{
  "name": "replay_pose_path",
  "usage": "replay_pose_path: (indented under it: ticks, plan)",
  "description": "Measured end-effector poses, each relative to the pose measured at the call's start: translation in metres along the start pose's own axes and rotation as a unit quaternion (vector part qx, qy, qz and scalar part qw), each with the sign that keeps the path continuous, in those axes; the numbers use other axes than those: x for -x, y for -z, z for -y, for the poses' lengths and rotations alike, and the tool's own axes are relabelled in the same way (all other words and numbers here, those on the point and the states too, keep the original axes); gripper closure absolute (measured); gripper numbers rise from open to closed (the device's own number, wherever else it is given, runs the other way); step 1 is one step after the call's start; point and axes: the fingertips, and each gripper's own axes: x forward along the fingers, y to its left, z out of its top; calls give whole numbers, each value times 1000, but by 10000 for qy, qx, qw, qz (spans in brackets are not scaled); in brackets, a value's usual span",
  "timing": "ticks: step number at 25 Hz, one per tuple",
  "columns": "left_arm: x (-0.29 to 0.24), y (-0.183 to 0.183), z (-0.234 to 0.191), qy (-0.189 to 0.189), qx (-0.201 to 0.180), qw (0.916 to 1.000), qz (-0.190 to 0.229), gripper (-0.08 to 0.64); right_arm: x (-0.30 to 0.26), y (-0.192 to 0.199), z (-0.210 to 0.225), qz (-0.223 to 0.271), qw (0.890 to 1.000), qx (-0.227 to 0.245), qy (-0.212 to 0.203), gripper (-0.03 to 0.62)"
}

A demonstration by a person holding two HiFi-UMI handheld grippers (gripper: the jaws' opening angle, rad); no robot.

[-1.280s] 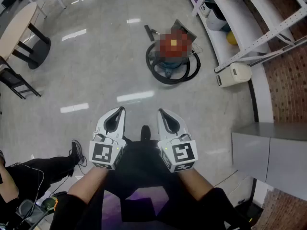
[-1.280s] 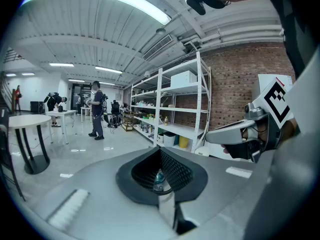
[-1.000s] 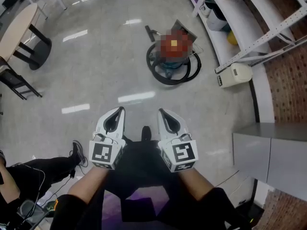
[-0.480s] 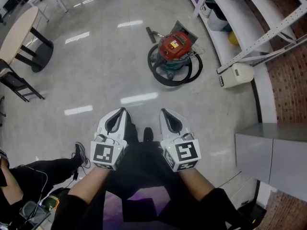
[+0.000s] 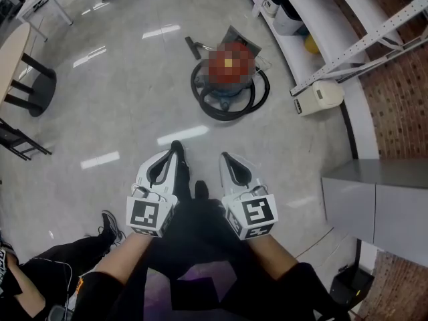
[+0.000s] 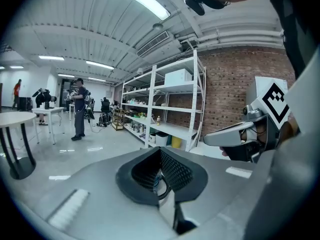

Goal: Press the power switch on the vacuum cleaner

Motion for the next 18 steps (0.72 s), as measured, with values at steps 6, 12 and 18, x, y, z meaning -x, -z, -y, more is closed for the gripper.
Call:
replay_pose_path:
  ticks: [6,12,18]
  plan:
    - [-41,-2,-33,151,133,9997,-122,545,-41,-12,15,-158,9997,-43,167,600]
    - [-89,-17,-58,441,197,9988,-109,545,-91,-32,34,-309,9990,-49,304,600]
    - [-126,-30,-95,649,287,9973,-180,545,-140,-66,46,-310,9981,-65,529,600]
